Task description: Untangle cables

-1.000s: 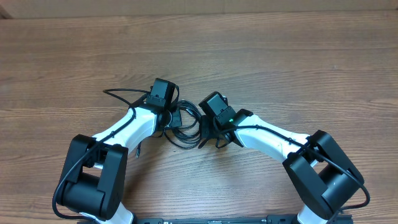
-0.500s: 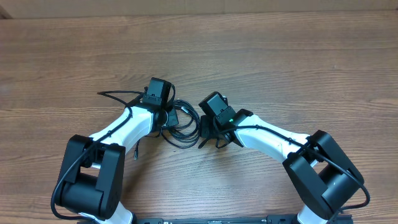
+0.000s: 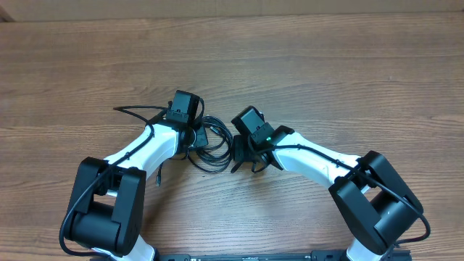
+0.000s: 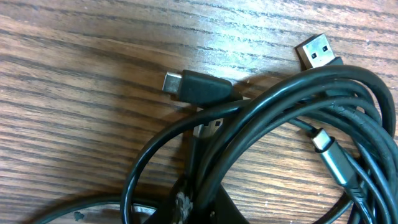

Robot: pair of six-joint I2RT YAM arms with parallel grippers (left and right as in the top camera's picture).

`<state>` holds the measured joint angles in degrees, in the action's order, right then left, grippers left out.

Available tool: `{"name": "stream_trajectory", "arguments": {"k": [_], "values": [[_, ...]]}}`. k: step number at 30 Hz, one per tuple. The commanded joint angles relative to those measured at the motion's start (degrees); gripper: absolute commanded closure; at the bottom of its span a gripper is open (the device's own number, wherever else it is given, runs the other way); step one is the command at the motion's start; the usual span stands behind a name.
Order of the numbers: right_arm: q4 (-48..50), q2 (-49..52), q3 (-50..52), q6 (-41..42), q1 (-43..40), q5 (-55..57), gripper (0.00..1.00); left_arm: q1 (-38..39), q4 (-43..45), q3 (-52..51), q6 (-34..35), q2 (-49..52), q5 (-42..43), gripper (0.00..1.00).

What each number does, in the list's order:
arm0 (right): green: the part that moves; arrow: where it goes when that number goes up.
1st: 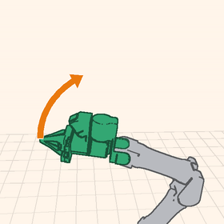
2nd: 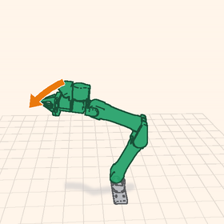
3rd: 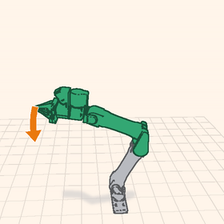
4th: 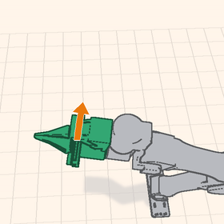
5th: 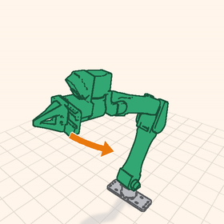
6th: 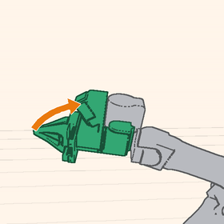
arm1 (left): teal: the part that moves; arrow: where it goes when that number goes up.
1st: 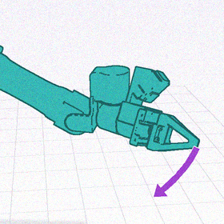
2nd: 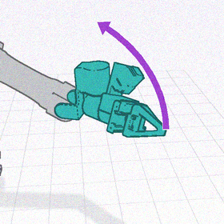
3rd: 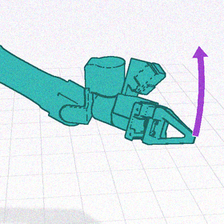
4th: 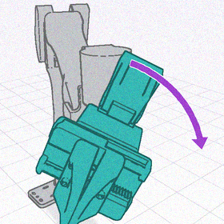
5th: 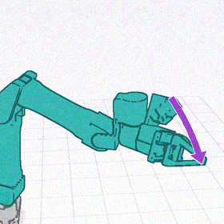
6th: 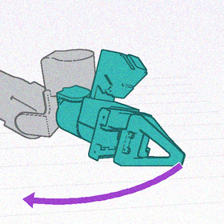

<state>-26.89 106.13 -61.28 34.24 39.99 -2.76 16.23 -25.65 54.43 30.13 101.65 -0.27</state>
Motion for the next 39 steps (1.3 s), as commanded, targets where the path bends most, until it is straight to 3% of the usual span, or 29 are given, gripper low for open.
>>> {"name": "stream_trajectory", "arguments": {"k": [1,5,8,11,21,33,39], "values": [[-4.8,-2.1,-6.4,-5.8,-0.4,-1.2,0.51,-1.0,-1.0,-2.2,1.6,2.1,-2.7,0.89],[-12.5,-2.1,-13.8,-5.8,-0.4,-2.8,0.39,-1.7,0.1,-2.2,2.3,2.1,-0.6,0.89],[-13.2,-2.0,-14.9,-5.8,-0.4,-1.1,0.35,-3.5,2.0,-2.2,2.3,2.1,5.8,0.9],[-14.6,-0.4,-14.9,-5.6,-0.4,0.2,0.34,-4.1,2.8,-2.2,3.7,2.1,9.4,0.94],[-16.3,8.7,-14.9,-4.1,-0.3,0.3,0.35,-4.1,4.1,-2.2,4.4,2.1,8.7,0.94],[-18.0,9.1,-14.9,0.0,-0.3,4.3,0.41,-4.0,4.1,-2.2,4.3,2.1,7.1,0.93],[-16.9,9.4,-17.9,-3.9,-0.5,7.5,0.4,-4.0,4.1,-2.2,4.2,2.1,5.9,0.92]]}}
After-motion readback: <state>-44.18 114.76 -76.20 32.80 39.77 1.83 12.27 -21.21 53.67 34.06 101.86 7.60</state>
